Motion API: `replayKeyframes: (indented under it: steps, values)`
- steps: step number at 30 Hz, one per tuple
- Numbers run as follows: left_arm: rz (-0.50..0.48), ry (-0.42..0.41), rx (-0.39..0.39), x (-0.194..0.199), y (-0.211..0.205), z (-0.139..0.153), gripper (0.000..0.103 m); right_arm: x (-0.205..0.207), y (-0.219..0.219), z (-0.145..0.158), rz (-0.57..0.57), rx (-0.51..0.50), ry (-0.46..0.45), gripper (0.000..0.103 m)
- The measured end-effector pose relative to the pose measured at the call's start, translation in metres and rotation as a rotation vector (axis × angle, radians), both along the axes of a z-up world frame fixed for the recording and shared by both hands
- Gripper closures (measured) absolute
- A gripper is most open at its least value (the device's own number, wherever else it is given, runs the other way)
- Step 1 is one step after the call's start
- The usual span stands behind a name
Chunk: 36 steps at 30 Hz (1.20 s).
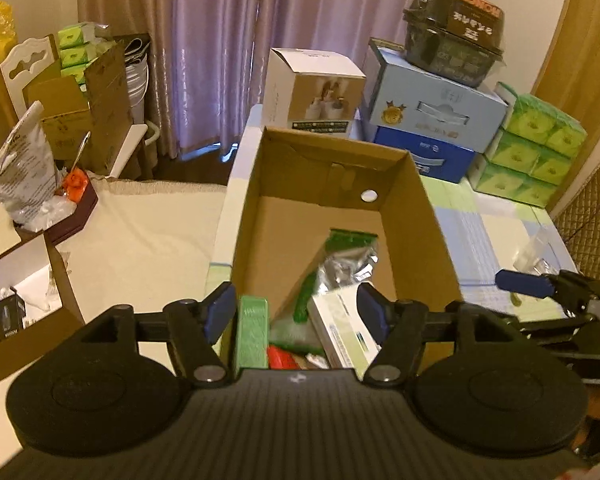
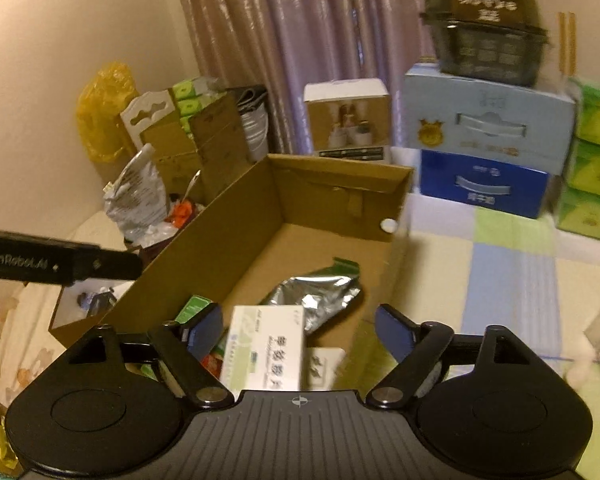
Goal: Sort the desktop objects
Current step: 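Drop the foil bag into the cardboard box with the left tool while the right tool drops the tablet box, then move both open tools back over the white spoon and black cable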
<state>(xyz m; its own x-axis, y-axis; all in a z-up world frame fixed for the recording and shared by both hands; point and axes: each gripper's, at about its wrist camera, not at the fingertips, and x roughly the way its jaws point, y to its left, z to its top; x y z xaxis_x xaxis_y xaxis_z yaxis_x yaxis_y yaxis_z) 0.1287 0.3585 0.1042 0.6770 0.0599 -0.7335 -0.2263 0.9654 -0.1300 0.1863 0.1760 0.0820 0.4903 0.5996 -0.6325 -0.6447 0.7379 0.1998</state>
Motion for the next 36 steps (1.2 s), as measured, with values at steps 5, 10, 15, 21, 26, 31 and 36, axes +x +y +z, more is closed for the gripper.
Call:
replayKeyframes:
  steps: [5,10,15,21,26,31,36]
  values:
    - [-0.015,-0.042,-0.002,-0.031,-0.028,0.009,0.019,-0.025,-0.043,0.008,-0.052,0.018,-0.012,0.008]
    - [-0.112,-0.122,0.093,-0.060,-0.082,0.025,0.001,-0.053,-0.102,0.002,-0.118,0.021,-0.010,0.004]
    - [-0.188,-0.164,0.068,-0.074,-0.134,0.032,0.001,-0.075,-0.174,-0.016,-0.246,-0.010,0.016,0.002]
    - [-0.319,-0.163,0.046,-0.069,-0.206,0.023,0.001,-0.094,-0.257,-0.030,-0.422,-0.025,0.058,0.002]
    - [-0.435,-0.146,0.017,-0.056,-0.261,0.003,0.001,-0.105,-0.302,-0.024,-0.487,-0.043,0.013,0.002]
    - [-0.510,-0.152,0.052,-0.042,-0.297,-0.016,0.001,-0.105,-0.323,-0.017,-0.543,-0.089,-0.071,0.002]
    - [-0.507,-0.148,0.051,-0.017,-0.311,-0.040,0.001,-0.079,-0.341,-0.028,-0.562,-0.092,-0.074,0.002]
